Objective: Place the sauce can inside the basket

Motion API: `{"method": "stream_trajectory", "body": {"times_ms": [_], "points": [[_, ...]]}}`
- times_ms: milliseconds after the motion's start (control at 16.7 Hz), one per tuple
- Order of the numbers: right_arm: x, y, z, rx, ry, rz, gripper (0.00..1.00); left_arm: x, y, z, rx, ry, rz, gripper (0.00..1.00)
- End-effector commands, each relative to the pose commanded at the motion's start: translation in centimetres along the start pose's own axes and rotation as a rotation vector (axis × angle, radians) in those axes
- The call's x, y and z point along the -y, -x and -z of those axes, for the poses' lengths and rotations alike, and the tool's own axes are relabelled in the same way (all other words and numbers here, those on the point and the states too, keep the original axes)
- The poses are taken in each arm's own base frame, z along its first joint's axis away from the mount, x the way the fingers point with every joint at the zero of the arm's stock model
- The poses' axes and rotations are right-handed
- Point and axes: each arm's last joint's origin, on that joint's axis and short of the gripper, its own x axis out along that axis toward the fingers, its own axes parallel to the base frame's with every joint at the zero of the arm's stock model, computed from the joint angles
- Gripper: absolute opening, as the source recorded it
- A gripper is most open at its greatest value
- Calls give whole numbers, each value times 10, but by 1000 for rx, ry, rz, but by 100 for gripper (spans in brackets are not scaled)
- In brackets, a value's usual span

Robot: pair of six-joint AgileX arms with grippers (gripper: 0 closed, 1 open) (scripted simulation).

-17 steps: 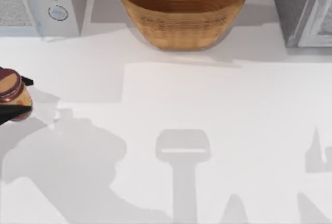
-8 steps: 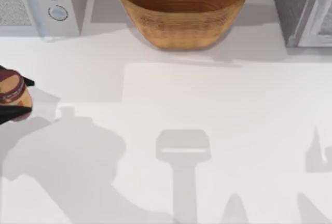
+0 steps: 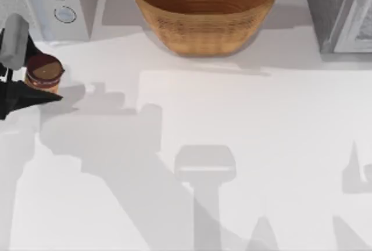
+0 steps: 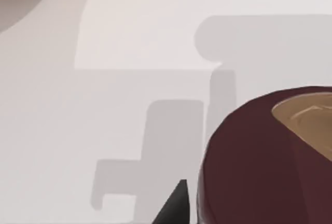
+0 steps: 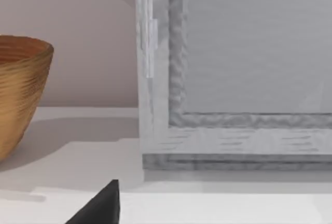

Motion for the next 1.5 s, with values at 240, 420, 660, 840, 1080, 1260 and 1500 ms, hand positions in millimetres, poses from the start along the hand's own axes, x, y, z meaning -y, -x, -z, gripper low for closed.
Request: {"method": "stream_trajectory", "body": {"times_ms": [240, 420, 660, 840, 1080, 1260, 1500], "points": [[0, 0, 0, 0, 0, 0, 100, -49, -27, -47, -128, 44, -199, 0], [0, 0, 0, 0, 0, 0, 100, -76, -48, -98, -95, 117, -388, 0], [0, 0, 0, 0, 0, 0, 100, -89, -78, -167, 84, 235, -564, 0], [0, 0, 0, 0, 0, 0, 100, -86, -102, -207, 228, 315, -606, 0], [0, 0, 0, 0, 0, 0, 100, -79, -123, -233, 332, 382, -600, 0], [0, 0, 0, 0, 0, 0, 100, -78, -125, -235, 341, 390, -597, 0], [0, 0, 0, 0, 0, 0, 100, -79, -124, -234, 339, 390, -600, 0]]}}
